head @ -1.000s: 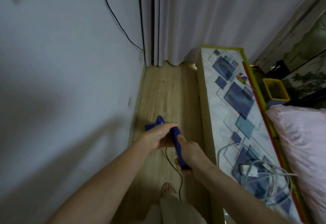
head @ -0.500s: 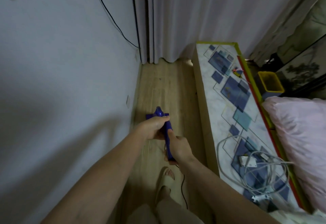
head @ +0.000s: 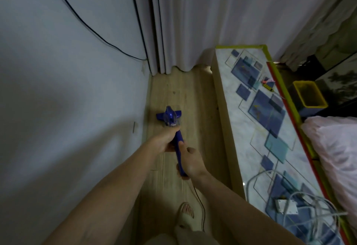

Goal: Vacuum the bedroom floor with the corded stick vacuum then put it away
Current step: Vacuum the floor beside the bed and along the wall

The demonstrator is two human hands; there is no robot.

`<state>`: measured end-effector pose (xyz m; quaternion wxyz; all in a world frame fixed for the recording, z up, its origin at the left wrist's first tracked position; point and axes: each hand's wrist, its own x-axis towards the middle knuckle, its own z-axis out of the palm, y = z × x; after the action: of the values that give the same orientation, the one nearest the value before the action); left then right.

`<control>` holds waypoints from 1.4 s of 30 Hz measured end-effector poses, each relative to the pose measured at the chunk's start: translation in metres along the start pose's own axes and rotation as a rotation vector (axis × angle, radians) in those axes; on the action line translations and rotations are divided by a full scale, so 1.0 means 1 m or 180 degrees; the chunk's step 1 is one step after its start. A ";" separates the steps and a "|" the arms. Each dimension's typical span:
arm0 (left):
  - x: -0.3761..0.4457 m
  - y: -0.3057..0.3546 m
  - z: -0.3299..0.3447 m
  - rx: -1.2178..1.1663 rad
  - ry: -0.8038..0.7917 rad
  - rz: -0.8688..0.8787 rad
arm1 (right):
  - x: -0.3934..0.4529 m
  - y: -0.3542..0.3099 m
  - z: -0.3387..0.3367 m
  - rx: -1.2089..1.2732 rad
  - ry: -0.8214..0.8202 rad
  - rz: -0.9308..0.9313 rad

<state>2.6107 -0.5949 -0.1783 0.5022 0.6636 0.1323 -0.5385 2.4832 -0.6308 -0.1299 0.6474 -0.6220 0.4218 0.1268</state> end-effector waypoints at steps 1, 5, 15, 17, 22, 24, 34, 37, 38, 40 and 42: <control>0.007 0.011 -0.004 -0.0003 0.0000 0.0015 | 0.010 -0.009 0.002 0.0047 0.0012 -0.0001; 0.032 0.048 -0.018 -0.0033 0.0082 0.0052 | 0.048 -0.037 0.009 0.0017 0.0020 -0.0004; 0.103 0.126 -0.020 0.0219 -0.0009 -0.0136 | 0.149 -0.076 -0.001 -0.0087 0.0292 0.0058; 0.115 0.143 -0.025 0.0222 -0.0013 -0.0165 | 0.168 -0.089 0.000 -0.0137 0.0290 0.0090; 0.145 0.186 -0.042 0.0139 0.0072 -0.0128 | 0.214 -0.125 0.009 -0.0193 0.0324 0.0082; 0.155 0.198 -0.048 0.0144 0.0125 -0.0087 | 0.227 -0.136 0.013 -0.0244 0.0303 0.0051; 0.145 0.192 -0.036 0.0282 0.0009 -0.0046 | 0.208 -0.135 -0.003 -0.0397 0.0307 0.0123; 0.129 0.175 -0.028 0.0263 -0.0038 -0.0075 | 0.181 -0.126 -0.011 -0.0442 0.0217 0.0139; 0.123 0.169 -0.025 0.0256 -0.0042 -0.0078 | 0.171 -0.123 -0.013 -0.0450 0.0209 0.0168; 0.110 0.154 -0.019 0.0188 -0.0036 -0.0080 | 0.150 -0.115 -0.017 -0.0458 0.0192 0.0215; 0.096 0.139 -0.013 0.0097 -0.0034 -0.0106 | 0.129 -0.106 -0.020 -0.0487 0.0177 0.0220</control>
<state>2.7550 -0.6830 -0.1879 0.4836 0.6660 0.1324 -0.5523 2.6278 -0.7158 -0.1443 0.5812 -0.6580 0.4499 0.1636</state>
